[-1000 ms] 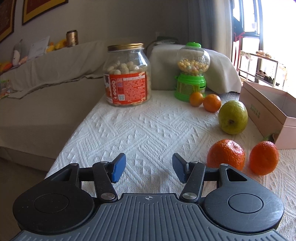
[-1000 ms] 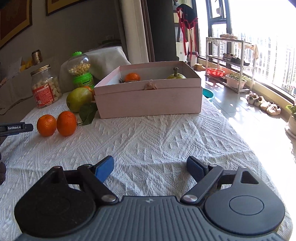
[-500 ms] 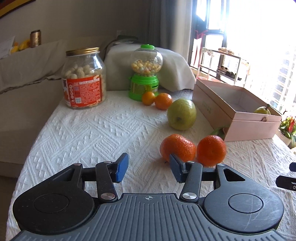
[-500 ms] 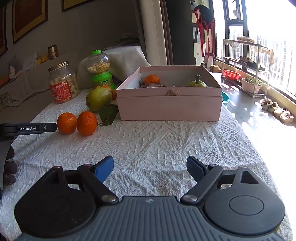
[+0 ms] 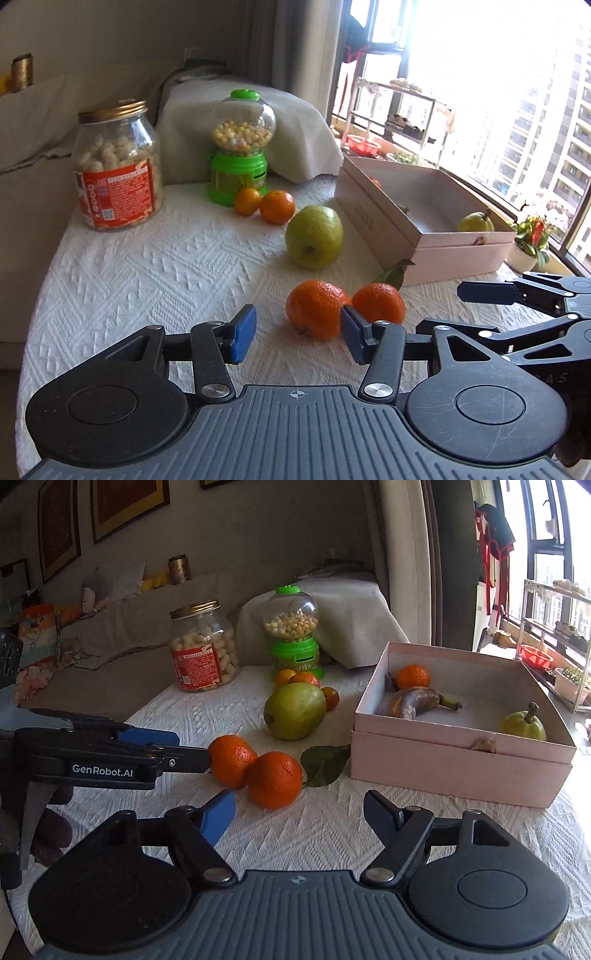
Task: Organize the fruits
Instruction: 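Grasp a tangerine with the left gripper while the right grasps the leafy tangerine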
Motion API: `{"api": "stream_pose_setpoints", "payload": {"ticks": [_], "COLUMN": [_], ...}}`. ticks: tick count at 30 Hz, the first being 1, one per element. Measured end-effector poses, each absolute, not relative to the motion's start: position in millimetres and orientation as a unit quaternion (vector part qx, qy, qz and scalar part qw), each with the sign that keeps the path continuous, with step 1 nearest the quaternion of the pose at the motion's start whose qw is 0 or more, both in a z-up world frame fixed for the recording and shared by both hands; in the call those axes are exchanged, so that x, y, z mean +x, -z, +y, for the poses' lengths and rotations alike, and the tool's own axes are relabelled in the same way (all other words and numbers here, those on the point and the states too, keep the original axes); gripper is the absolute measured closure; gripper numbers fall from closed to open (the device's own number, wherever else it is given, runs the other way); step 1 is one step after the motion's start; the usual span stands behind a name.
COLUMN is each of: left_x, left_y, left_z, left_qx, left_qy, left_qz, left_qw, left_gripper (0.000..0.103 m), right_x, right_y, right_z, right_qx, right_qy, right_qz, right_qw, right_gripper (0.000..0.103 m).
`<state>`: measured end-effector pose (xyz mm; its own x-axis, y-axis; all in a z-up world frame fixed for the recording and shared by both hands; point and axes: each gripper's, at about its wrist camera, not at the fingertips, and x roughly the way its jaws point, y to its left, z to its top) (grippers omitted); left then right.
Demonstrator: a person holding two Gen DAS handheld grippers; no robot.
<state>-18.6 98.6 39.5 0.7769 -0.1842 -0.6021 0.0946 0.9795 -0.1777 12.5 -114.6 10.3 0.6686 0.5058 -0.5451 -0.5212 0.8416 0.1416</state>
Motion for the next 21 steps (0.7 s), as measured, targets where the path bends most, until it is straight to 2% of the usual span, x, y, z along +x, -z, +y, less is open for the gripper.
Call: {"api": "stream_pose_setpoints", "payload": {"ticks": [2, 4, 6, 10, 17, 21], "left_x": [-16, -12, -4, 16, 9, -3], "left_y": [-41, -44, -47, -45, -29, -16], "left_z": [108, 111, 103, 79, 54, 67], "left_qx": [-0.107, -0.129, -0.123, -0.102, 0.012, -0.010], "left_qy": [0.081, 0.087, 0.084, 0.073, 0.032, 0.029], "left_qz": [0.332, 0.334, 0.332, 0.336, 0.346, 0.363], "left_qw": [0.934, 0.930, 0.931, 0.933, 0.938, 0.931], "left_gripper": [0.048, 0.048, 0.048, 0.048, 0.049, 0.048], "right_x": [31, 48, 60, 38, -17, -27], "right_y": [-6, 0, 8, 5, 13, 13], "right_z": [-98, -83, -76, -95, -155, -161], "right_qx": [-0.013, -0.008, 0.005, 0.002, -0.025, -0.031], "right_qy": [-0.278, -0.288, -0.300, -0.288, -0.218, -0.226], "right_qz": [0.300, 0.318, 0.342, 0.335, 0.317, 0.317], "right_qw": [0.912, 0.903, 0.890, 0.897, 0.923, 0.921], "right_gripper": [0.026, 0.031, 0.061, 0.061, 0.061, 0.059]}}
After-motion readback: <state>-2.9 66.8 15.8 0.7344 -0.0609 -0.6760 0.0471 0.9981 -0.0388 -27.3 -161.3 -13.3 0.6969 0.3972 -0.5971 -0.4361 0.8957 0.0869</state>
